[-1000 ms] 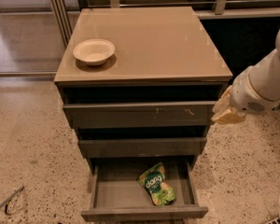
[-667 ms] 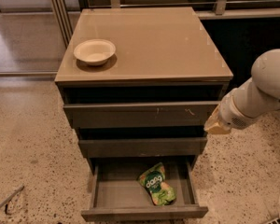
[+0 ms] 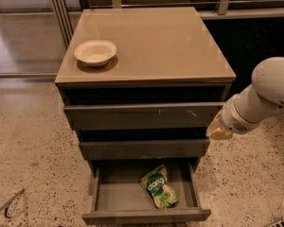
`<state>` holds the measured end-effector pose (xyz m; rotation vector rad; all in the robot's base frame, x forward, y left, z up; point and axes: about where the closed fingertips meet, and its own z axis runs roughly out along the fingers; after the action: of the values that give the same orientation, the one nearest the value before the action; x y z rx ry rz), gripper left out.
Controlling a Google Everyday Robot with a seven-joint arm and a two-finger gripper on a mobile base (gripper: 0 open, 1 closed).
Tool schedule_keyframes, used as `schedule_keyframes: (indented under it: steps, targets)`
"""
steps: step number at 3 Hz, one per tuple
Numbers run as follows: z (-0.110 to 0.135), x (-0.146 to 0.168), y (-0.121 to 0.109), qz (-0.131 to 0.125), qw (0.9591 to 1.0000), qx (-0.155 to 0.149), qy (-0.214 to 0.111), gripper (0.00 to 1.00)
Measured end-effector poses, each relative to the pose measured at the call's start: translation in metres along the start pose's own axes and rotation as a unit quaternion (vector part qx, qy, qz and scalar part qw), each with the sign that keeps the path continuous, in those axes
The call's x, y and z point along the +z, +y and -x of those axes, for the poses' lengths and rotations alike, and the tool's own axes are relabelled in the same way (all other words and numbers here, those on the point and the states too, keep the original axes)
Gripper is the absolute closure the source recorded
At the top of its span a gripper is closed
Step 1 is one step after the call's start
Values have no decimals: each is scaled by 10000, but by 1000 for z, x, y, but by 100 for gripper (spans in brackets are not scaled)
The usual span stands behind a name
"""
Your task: Pick green rice chip bag from bottom drawer and place on counter
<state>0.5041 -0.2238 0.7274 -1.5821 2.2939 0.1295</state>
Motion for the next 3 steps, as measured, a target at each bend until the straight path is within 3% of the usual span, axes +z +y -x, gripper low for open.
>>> schedule_keyframes:
  steps: [1,2,3]
  targets:
    - [-29,62,15,328,9991,230,-113,100]
    - [-59,154,39,660,9953,646,-295,100]
    - [-76,240,54,835,9877,1142,-662,100]
